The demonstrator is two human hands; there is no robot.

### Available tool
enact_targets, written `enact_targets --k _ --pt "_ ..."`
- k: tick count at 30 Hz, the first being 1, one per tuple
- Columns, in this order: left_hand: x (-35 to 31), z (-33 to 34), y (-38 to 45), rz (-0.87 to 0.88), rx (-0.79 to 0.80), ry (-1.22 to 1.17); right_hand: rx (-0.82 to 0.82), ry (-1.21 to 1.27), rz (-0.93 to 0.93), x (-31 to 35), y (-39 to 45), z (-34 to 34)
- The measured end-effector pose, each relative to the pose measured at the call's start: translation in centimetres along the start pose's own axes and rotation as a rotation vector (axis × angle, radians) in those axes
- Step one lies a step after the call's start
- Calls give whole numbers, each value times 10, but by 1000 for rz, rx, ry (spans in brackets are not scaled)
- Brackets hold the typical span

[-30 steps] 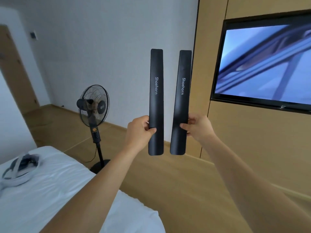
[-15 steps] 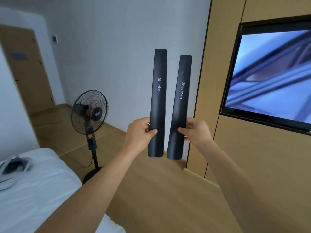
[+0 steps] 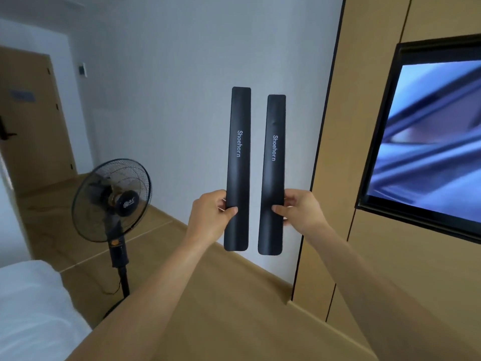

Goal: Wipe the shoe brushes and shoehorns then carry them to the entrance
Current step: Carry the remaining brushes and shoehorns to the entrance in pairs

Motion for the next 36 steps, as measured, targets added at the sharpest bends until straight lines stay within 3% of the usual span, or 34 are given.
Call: enact_targets --k 12,27,36 --pt "61 37 128 -16 -16 56 38 101 -26 -47 163 37" --pt "123 86 280 -168 -184 311 356 283 -66 -111 390 106" --pt "152 127 359 -281 -265 253 482 284 -97 -138 501 122"
Point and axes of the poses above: each hand's wrist, its own y-axis towards the middle knuckle, its own z-axis out of the palm, x = y × z, the point moved 4 cm from there along y, towards the middle knuckle, and after that the axes turned 9 degrees about y, right-handed, at the moved point
